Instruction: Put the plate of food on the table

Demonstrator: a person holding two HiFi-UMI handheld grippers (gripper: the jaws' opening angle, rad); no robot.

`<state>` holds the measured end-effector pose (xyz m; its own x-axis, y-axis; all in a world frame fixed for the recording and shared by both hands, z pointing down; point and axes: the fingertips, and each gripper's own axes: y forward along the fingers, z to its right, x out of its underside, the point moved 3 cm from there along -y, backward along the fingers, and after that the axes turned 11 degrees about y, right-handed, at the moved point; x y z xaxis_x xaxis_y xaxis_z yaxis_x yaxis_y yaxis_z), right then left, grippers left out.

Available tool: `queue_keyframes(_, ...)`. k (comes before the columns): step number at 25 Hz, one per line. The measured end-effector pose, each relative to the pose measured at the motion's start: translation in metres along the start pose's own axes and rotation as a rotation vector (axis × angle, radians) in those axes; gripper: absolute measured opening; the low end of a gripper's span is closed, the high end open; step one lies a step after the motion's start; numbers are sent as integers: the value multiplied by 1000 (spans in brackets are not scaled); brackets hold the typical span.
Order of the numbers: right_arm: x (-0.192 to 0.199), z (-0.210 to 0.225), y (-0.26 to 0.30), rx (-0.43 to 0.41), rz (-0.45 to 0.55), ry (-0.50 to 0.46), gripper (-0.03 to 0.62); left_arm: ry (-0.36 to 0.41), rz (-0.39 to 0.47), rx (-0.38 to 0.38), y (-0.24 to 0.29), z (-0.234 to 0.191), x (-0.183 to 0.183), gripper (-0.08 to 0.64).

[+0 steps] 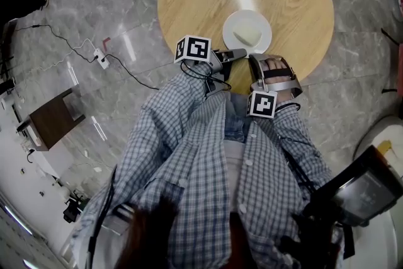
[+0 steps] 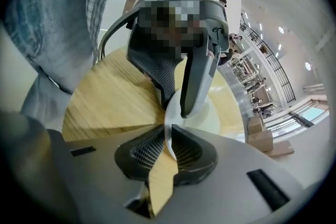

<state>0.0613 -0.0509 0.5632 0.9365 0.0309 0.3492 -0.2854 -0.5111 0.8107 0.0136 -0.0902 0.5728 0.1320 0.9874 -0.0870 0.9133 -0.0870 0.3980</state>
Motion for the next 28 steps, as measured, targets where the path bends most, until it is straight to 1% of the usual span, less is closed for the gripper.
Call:
queue_keyframes(5, 1, 1, 0, 13, -14, 13, 44, 16, 2, -12, 1, 1, -2, 120)
queue_keyframes(9, 1, 2, 1, 14, -20, 7, 44, 15, 3, -12, 0, 1, -1, 120)
queue_keyframes(15, 4, -2, 8, 4, -41, -16, 44, 5, -14, -5, -9, -3, 14, 120)
queue_keyframes(18, 5, -3, 10, -9, -40, -2, 46, -3, -6, -8, -14, -6, 20, 120)
queue_keyframes(20, 5, 0, 11, -9, -31, 24, 46, -6, 6, -8, -15, -8, 20, 120)
queue_keyframes(23, 3, 0, 11, -24, -21, 88, 46, 21, 2, -6, -18, -7, 20, 120)
queue_keyframes(26, 4, 2, 8, -44, -13, 179, 48, 54, 3, 2, -19, -3, 19, 120)
queue_keyframes(28, 5, 3, 5, -55, -5, 255, 48, 83, 23, -4, -20, -1, 17, 118)
